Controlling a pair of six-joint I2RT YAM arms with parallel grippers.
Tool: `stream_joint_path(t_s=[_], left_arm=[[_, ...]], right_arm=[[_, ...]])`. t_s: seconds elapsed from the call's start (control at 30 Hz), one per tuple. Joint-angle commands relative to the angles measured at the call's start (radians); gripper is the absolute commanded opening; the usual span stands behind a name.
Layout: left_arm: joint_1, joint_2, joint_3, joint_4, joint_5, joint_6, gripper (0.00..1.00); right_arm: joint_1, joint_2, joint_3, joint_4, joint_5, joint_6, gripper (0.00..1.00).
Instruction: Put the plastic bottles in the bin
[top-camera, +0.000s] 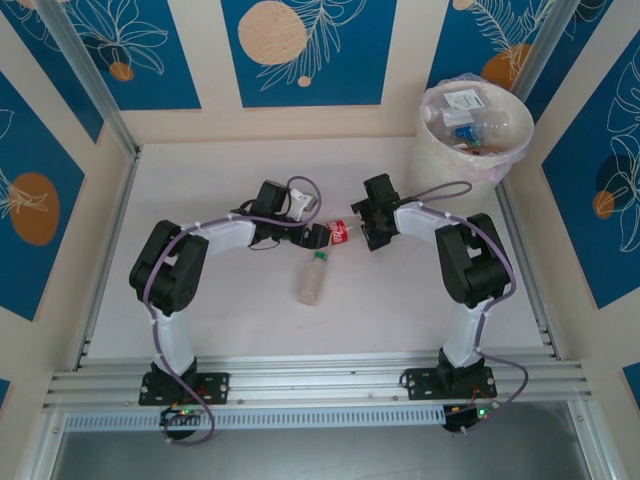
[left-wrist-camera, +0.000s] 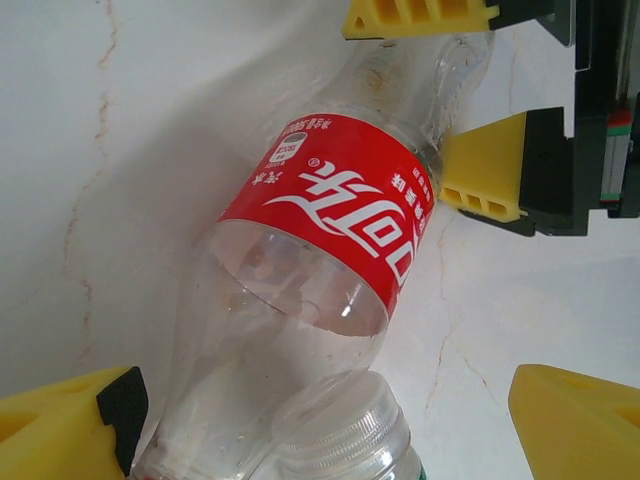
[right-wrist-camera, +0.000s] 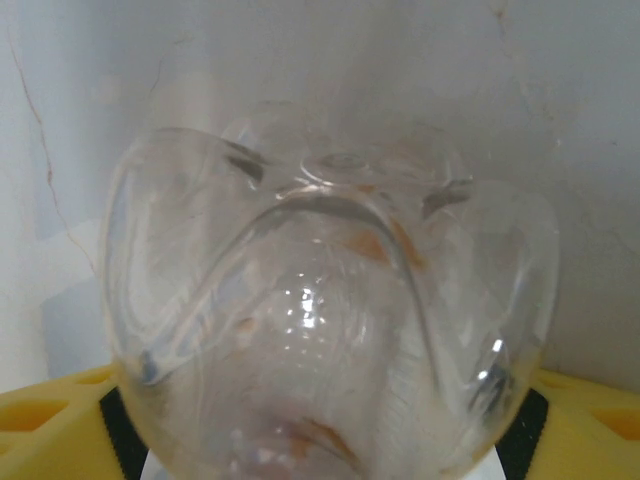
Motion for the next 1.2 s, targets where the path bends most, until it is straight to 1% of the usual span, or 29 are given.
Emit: stream_joint_path(t_s=[0.0, 0.13, 0.23, 0.3, 0.4, 0.47, 0.53, 0.57, 0.63, 0.7, 0.77, 0.83, 0.87, 0.93, 1.0, 1.03, 1.17], left_arm=[[-0.006, 0.012, -0.015, 0.025, 0.032, -0.007, 0.93], [-0.007, -0.001, -0.026, 0.040, 0.037, -0.016, 0.94], [-0.007, -0.026, -0.034, 0.036, 0.053, -0.025, 0.95], [-0.007, -0.054, -0.045, 0.043, 0.062, -0.035, 0.95], [-0.006, -0.111, -0.071, 0.060, 0.052, -0.055, 0.97], [-0.005, -0.155, -0.086, 0.061, 0.031, -0.068, 1.00], [-0.005, -0.207, -0.106, 0.061, -0.016, -0.082, 1.00], [-0.004, -0.230, -0.117, 0.064, -0.042, -0.090, 1.00], [-0.003, -0.286, -0.150, 0.070, -0.134, -0.115, 1.00], [-0.002, -0.338, -0.189, 0.089, -0.228, -0.139, 1.00], [-0.001, -0.380, -0.235, 0.124, -0.311, -0.158, 1.00], [0.001, -0.408, -0.278, 0.158, -0.363, -0.172, 1.00], [0.003, -0.415, -0.289, 0.166, -0.371, -0.177, 1.00], [0.005, -0.419, -0.298, 0.163, -0.379, -0.186, 1.00], [0.008, -0.417, -0.303, 0.161, -0.377, -0.193, 1.00], [0.007, -0.414, -0.306, 0.162, -0.375, -0.198, 1.00], [0.007, -0.405, -0.309, 0.172, -0.371, -0.213, 1.00]], right_arm=[[-0.004, 0.040, 0.025, -0.004, 0.017, 0.016, 0.81], [-0.012, 0.033, -0.015, 0.064, 0.015, 0.003, 0.62], [-0.019, -0.002, -0.075, 0.175, -0.008, -0.008, 0.53], [-0.017, -0.037, -0.104, 0.212, 0.017, -0.016, 0.51], [-0.013, -0.100, -0.147, 0.288, 0.060, -0.052, 0.44], [-0.012, -0.144, -0.175, 0.370, 0.078, -0.085, 0.39], [-0.007, -0.197, -0.194, 0.456, 0.105, -0.155, 0.34], [-0.003, -0.223, -0.190, 0.476, 0.117, -0.197, 0.33], [0.007, -0.280, -0.158, 0.513, 0.121, -0.342, 0.32], [0.015, -0.333, -0.107, 0.498, 0.102, -0.484, 0.33], [0.016, -0.383, -0.047, 0.463, 0.053, -0.636, 0.33], [0.010, -0.426, 0.054, 0.349, 0.012, -0.799, 0.34], [0.007, -0.440, 0.105, 0.279, 0.012, -0.871, 0.36], [-0.004, -0.473, 0.217, 0.149, 0.065, -1.025, 0.36], [-0.035, -0.499, 0.297, 0.071, 0.119, -1.153, 0.36], [-0.061, -0.516, 0.330, 0.043, 0.134, -1.197, 0.36], [-0.200, -0.546, 0.426, -0.024, 0.159, -1.269, 0.36]])
